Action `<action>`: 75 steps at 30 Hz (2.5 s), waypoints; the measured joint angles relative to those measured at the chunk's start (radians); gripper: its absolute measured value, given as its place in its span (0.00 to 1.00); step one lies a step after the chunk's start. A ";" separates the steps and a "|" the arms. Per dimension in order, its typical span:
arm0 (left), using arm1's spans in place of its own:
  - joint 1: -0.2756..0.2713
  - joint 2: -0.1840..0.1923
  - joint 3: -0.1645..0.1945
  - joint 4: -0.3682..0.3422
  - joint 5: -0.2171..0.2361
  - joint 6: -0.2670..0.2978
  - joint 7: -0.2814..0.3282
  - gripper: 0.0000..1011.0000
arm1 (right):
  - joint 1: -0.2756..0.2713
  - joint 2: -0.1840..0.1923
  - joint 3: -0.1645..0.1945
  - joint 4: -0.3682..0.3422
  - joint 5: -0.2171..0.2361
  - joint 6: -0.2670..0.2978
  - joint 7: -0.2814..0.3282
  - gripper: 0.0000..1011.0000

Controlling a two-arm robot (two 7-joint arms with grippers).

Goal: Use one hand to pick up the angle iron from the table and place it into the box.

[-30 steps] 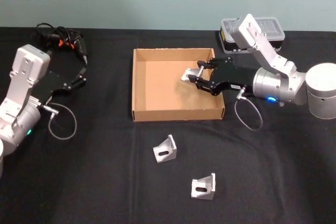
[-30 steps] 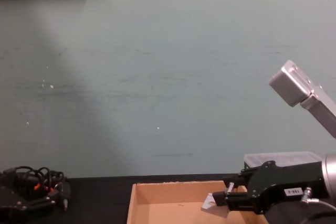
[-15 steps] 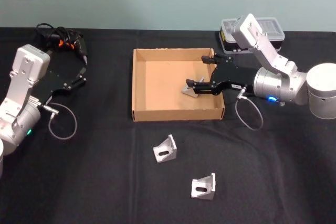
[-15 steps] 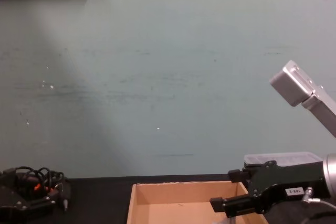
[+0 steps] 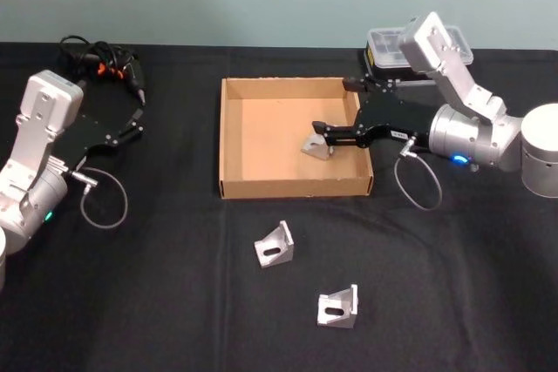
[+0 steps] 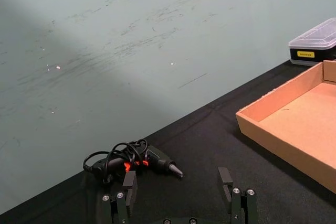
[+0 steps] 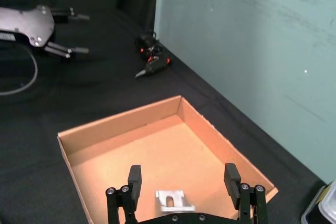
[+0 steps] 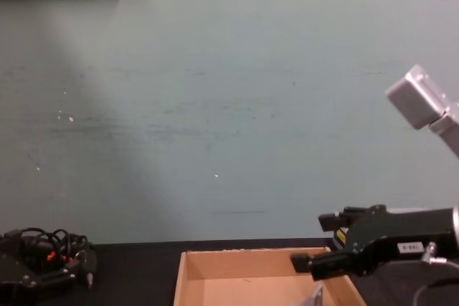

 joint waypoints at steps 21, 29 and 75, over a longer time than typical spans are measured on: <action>0.000 0.000 0.000 0.000 0.000 0.000 0.000 0.99 | -0.201 0.202 0.088 -0.424 0.128 0.097 -0.004 0.99; 0.000 0.000 0.000 0.000 0.000 0.000 0.000 0.99 | -0.303 0.270 0.105 -0.532 0.187 0.136 -0.021 0.99; 0.000 0.000 0.000 0.000 0.000 0.000 0.000 0.99 | -0.321 0.423 -0.089 -0.569 0.166 0.244 0.111 0.99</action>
